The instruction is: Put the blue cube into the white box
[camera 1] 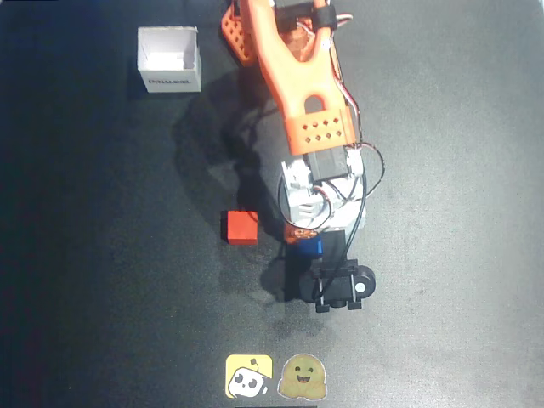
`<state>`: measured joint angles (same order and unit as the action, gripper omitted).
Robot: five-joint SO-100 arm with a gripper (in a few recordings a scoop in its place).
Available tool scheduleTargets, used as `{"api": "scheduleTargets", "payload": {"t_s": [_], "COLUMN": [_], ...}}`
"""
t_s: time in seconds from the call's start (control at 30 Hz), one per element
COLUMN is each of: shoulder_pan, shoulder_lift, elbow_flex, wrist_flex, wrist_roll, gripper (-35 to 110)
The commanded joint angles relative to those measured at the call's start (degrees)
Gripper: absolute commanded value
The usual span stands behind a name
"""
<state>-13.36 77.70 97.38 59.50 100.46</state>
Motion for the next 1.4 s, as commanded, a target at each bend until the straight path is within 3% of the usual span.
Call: {"api": "scheduleTargets", "payload": {"t_s": [0.0, 0.3, 0.73, 0.93, 1.13, 1.37], "shoulder_pan": [0.0, 0.8, 7.1, 18.1, 33.8, 51.5], "shoulder_lift": [-0.2, 1.2, 16.3, 30.2, 48.3, 54.9], "elbow_flex": [-2.2, -1.8, -1.3, 4.1, 13.1, 13.7], "wrist_flex": [-1.0, -0.1, 16.6, 27.0, 36.0, 43.8], "wrist_roll": [0.8, 1.8, 15.3, 18.5, 15.1, 11.6], "gripper": [0, 0, 0, 0, 0, 0]}}
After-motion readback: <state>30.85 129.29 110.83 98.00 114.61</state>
